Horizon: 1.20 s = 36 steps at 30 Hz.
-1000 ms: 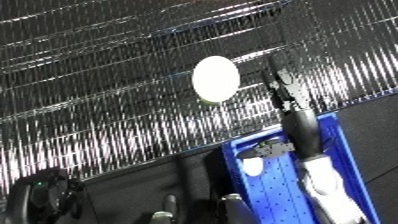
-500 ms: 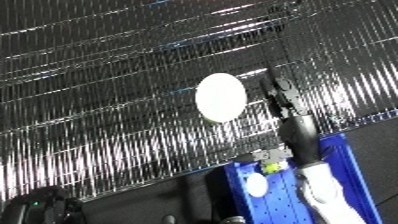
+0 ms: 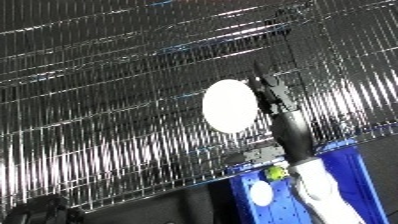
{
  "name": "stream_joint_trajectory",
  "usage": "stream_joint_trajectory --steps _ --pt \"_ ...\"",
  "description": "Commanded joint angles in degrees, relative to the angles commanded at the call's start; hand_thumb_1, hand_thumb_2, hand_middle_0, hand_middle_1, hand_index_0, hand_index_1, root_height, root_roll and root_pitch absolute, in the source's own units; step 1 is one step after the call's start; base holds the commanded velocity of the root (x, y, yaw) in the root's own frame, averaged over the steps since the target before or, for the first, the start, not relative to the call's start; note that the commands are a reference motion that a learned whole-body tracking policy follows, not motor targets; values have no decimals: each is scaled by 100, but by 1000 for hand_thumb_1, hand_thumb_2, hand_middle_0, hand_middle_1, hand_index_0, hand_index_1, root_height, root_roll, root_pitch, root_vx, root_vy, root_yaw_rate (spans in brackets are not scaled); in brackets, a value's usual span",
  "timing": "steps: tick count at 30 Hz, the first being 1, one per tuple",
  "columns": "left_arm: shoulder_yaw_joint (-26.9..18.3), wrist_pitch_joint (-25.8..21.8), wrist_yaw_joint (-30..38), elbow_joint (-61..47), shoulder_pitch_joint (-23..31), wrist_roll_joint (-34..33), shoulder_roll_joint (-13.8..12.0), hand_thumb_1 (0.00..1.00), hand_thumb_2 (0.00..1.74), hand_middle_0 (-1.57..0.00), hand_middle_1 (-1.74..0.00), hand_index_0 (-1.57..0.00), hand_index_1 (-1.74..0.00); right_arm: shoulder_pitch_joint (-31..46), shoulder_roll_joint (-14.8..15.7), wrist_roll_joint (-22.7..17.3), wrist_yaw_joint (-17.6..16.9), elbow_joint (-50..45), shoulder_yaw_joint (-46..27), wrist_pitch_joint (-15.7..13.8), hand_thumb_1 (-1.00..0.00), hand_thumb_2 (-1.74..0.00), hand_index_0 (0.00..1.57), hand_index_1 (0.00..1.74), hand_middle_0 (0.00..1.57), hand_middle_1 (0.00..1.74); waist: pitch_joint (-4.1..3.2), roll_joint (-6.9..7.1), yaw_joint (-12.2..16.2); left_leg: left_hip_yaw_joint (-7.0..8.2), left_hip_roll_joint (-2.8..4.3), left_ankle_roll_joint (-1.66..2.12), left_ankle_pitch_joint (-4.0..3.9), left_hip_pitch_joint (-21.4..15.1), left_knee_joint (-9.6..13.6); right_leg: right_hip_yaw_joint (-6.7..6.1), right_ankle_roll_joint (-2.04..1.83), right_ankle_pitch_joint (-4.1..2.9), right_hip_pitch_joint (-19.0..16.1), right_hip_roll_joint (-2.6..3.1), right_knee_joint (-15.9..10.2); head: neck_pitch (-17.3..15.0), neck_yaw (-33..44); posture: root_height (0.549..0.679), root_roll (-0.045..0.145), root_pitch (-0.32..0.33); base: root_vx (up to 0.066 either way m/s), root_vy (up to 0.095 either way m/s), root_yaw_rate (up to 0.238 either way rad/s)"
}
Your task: Pick up the object and place it into the box
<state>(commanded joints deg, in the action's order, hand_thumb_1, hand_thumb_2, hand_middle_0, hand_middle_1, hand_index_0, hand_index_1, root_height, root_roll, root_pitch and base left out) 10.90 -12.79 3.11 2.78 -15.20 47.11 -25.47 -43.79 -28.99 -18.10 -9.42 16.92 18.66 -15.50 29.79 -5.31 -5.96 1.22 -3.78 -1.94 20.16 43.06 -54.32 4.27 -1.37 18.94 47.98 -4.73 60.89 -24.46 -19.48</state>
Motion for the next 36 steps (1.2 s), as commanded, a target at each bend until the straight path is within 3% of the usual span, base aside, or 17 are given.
stream_joint_trajectory --steps 4,11,19,28,36 --pt "42 -3 19 -1 -40 35 -5 1000 1740 -1570 -1740 -1570 -1740 -206 23 -46 59 115 104 26 0 0 0 0 0 0 0 -25 -41 -18 5 3 -5 67 -53 26 19 26 61 -8 60 -36 -49 589 58 147 -8 -12 36" --pt "92 -12 30 22 -69 33 29 1000 1740 -1570 -1740 -1570 -1740 -483 125 -110 170 241 222 59 -350 -609 549 609 549 609 0 -46 -97 -38 -6 8 -32 76 -31 57 47 41 60 4 50 -27 -139 589 62 151 -6 -9 37" --pt "106 -34 -60 117 -86 58 43 1000 1740 -1570 -1740 -1570 -1740 -560 162 -78 94 307 261 165 -750 -1305 1178 1305 1178 1305 0 -29 -103 -30 -19 27 -95 -70 102 77 54 6 -97 13 -65 -86 -257 593 64 142 -10 -11 16" --pt "70 -27 -119 175 -15 53 33 1000 1740 -1570 -1740 -1570 -1740 -302 104 -32 -48 173 120 136 -750 -1305 1178 1305 1178 1305 0 37 -14 -42 -3 45 -194 -370 417 24 32 -96 -365 91 -329 -87 -380 602 61 128 -32 -29 -24" --pt "-109 -76 -284 248 154 -25 35 1000 1740 -1570 -1740 -1570 -1740 315 78 187 -259 -560 -194 3 -750 -1305 1178 1305 1178 1305 0 162 175 -52 84 107 -303 -907 904 -68 -39 -256 -872 133 -850 -193 -513 616 60 101 -42 -43 -112"
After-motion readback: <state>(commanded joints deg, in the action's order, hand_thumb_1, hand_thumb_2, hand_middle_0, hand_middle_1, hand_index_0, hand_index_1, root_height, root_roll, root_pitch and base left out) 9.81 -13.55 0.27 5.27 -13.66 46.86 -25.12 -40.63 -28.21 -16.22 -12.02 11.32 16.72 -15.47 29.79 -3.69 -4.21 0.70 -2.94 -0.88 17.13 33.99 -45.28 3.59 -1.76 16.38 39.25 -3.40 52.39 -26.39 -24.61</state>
